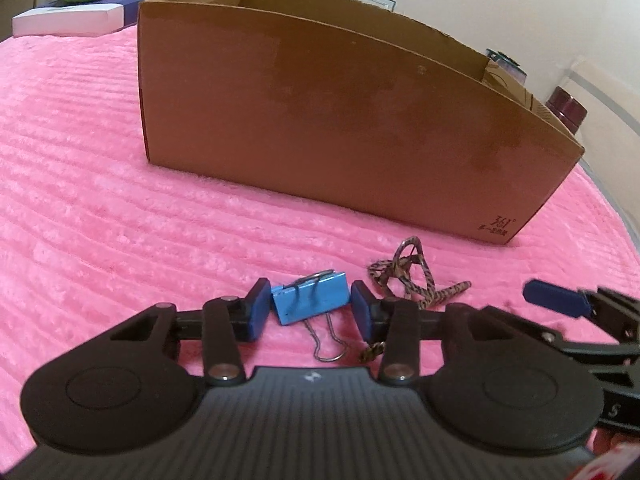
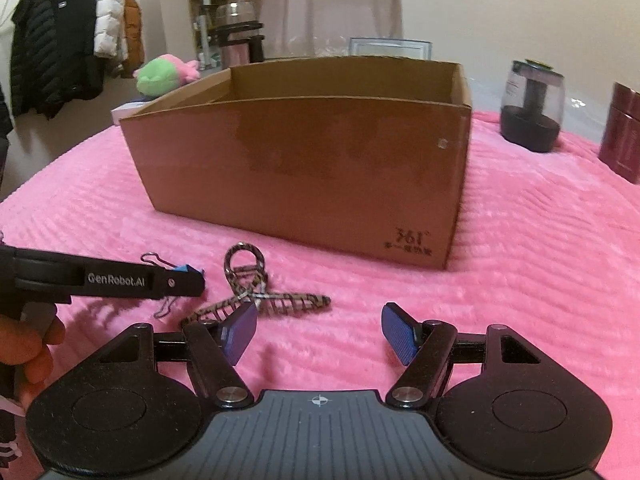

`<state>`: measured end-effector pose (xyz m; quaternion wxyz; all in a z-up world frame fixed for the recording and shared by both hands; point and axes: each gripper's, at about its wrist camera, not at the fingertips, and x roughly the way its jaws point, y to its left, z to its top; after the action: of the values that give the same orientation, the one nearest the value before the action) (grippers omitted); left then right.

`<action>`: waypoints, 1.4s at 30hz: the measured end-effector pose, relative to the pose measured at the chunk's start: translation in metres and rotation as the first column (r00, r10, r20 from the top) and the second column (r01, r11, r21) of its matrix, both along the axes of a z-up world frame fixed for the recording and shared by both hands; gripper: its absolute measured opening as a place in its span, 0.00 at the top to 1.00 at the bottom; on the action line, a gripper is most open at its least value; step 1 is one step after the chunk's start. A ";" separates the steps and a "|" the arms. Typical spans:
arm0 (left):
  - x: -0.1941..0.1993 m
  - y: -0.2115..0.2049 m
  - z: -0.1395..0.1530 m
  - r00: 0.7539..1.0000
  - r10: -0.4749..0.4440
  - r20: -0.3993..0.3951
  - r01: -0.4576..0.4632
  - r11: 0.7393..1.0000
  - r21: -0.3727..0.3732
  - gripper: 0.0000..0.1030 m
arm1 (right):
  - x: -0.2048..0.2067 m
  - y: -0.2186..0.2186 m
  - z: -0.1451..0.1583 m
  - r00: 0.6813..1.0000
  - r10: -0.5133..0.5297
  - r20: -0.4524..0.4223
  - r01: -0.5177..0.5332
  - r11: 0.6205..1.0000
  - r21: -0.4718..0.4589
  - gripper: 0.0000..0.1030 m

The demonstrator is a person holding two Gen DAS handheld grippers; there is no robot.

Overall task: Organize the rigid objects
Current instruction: 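Grasp the blue binder clip with the left gripper while the right gripper grasps the hair claw clip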

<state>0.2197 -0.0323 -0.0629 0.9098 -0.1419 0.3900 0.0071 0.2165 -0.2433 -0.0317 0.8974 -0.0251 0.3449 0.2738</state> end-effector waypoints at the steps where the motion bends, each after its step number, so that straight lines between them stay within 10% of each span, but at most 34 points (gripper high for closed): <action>1: -0.001 0.001 0.000 1.000 -0.009 0.002 0.009 1.000 0.003 0.63 | 0.001 0.002 0.000 1.000 0.010 0.001 -0.010 1.000 -0.001 0.36; 18: -0.032 0.035 0.027 0.991 -0.107 0.077 0.094 0.982 0.162 0.64 | 0.027 0.066 -0.004 0.993 0.107 -0.040 -0.110 0.992 -0.067 0.36; 31: -0.036 0.042 0.028 0.989 -0.122 0.086 0.108 0.981 0.160 0.64 | 0.037 0.080 -0.014 0.986 0.130 -0.105 -0.145 0.979 -0.144 0.76; 42: -0.042 0.046 0.041 0.982 -0.151 0.111 0.130 0.976 0.174 0.64 | 0.017 0.073 0.002 0.996 0.072 -0.051 -0.076 0.993 -0.087 0.77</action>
<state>0.1777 0.0135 -0.0219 0.9391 -0.0379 0.3399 -0.0337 0.2336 -0.1701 -0.0300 0.8761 -0.0711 0.3770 0.2919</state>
